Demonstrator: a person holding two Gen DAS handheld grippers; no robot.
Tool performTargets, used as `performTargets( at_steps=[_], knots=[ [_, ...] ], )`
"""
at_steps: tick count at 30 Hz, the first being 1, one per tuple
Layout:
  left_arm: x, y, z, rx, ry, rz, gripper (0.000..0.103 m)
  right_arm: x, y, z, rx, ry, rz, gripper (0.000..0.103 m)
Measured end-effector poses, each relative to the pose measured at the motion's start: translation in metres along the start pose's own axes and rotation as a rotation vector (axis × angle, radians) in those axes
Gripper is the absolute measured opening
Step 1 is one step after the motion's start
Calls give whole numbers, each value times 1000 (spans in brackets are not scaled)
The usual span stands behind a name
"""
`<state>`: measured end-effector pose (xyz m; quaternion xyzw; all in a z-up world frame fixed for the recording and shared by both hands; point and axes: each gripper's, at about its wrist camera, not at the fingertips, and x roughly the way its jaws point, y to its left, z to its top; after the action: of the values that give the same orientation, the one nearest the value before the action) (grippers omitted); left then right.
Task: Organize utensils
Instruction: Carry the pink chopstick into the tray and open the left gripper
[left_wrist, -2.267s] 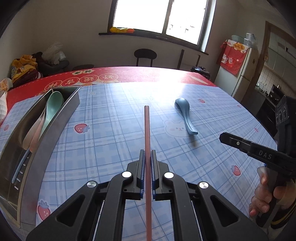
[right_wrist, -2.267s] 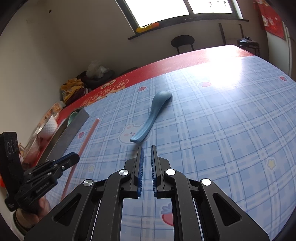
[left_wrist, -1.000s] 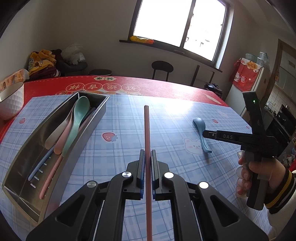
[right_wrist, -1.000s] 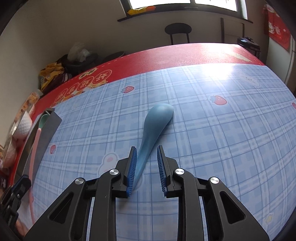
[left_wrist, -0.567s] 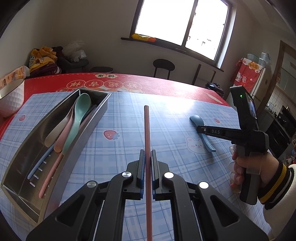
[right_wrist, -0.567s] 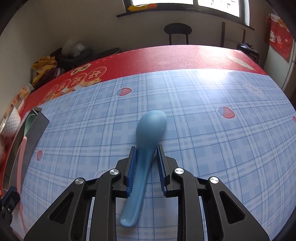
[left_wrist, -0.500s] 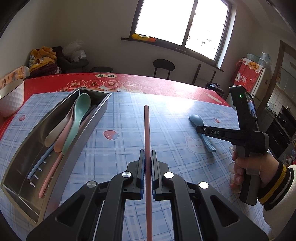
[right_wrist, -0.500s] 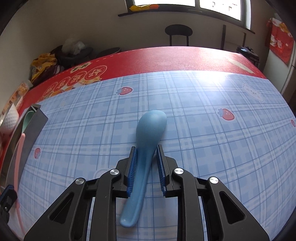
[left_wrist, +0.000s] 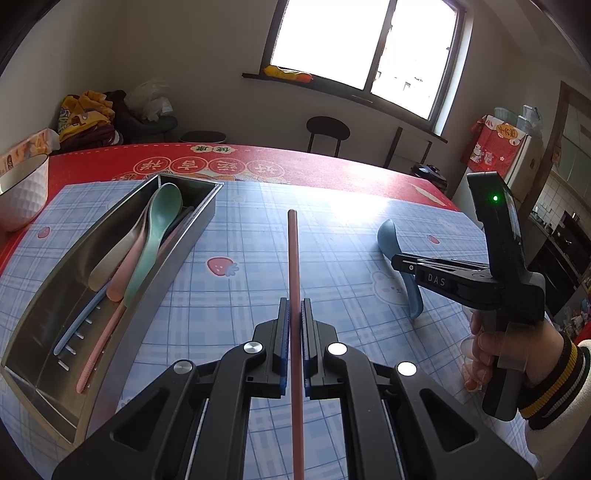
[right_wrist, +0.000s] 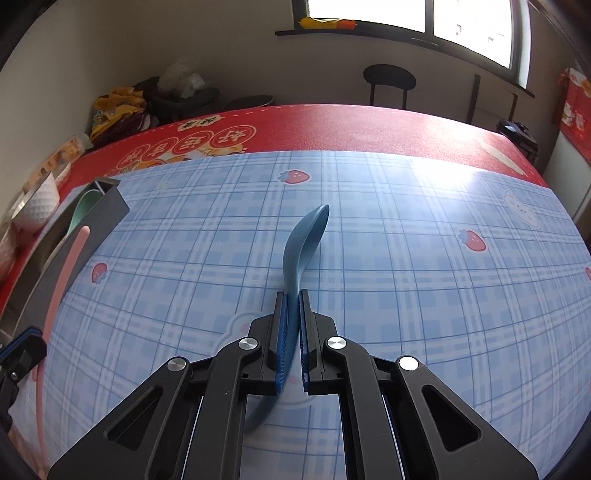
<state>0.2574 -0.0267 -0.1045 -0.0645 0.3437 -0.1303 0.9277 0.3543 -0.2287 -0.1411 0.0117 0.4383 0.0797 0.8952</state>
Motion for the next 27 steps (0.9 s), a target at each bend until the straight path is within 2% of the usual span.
performTargets(
  at_steps=[9, 12, 16, 21, 24, 27],
  knots=[
    [-1, 0, 0, -5, 0, -3, 6, 5, -9, -1, 46, 31, 44, 8],
    [0, 1, 0, -12, 2, -26, 6, 1, -14, -2, 80, 26, 63, 7],
    [1, 3, 0, -27, 11, -62, 6, -21, -17, -15, 182, -19, 177, 7],
    [3, 3, 0, -32, 23, -77, 6, -46, -3, -45, 246, -93, 269, 7],
    [4, 3, 0, -36, 27, -75, 6, -48, 2, -60, 272, -105, 285, 7],
    [2, 6, 2, -52, 30, -84, 6, -57, 2, -59, 257, -147, 283, 7]
  ],
)
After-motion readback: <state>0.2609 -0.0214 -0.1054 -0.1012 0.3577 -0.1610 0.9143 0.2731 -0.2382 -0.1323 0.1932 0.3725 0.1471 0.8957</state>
